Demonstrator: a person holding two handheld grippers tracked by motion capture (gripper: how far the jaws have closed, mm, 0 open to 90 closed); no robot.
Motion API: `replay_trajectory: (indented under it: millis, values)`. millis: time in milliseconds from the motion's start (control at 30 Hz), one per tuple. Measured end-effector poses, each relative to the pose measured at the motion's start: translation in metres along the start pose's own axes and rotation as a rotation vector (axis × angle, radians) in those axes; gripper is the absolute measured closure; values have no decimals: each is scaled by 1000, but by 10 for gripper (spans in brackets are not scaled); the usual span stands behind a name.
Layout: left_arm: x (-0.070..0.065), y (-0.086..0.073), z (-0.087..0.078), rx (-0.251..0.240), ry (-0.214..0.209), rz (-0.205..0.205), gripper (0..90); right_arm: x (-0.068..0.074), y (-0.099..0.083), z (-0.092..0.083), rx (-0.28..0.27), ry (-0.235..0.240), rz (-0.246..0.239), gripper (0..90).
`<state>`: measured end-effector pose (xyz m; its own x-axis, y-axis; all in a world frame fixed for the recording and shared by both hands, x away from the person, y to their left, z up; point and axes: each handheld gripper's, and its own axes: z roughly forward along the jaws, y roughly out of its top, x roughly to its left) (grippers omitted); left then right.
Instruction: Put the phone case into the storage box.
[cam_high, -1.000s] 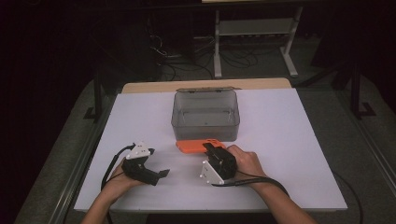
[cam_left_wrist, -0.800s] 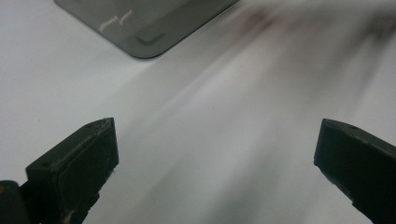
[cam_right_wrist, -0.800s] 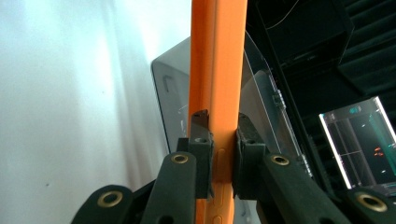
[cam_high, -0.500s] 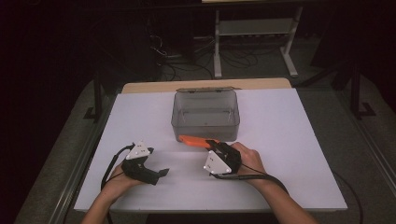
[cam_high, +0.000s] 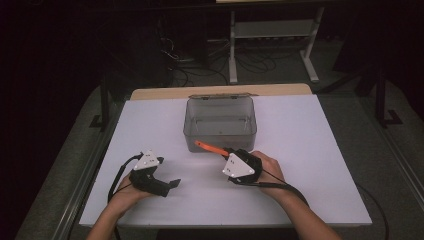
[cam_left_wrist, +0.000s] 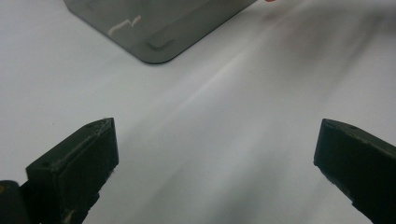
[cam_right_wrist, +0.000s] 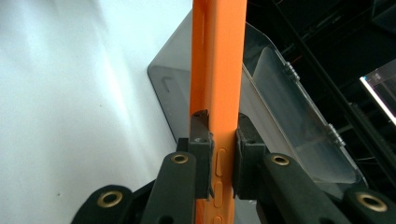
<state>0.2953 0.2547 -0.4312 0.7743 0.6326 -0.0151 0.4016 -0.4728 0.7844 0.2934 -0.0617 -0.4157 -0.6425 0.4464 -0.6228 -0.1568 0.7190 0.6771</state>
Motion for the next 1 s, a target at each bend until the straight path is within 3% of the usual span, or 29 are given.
replay_trajectory:
  millis: [600, 1000]
  values:
    - [0, 1, -1, -13, 7, -5, 0, -20, -8, -1, -4, 108, 224, 793]
    - [0, 1, -1, -15, 5, -7, 0, -38, -18, -4, -19, 181, 407, 793]
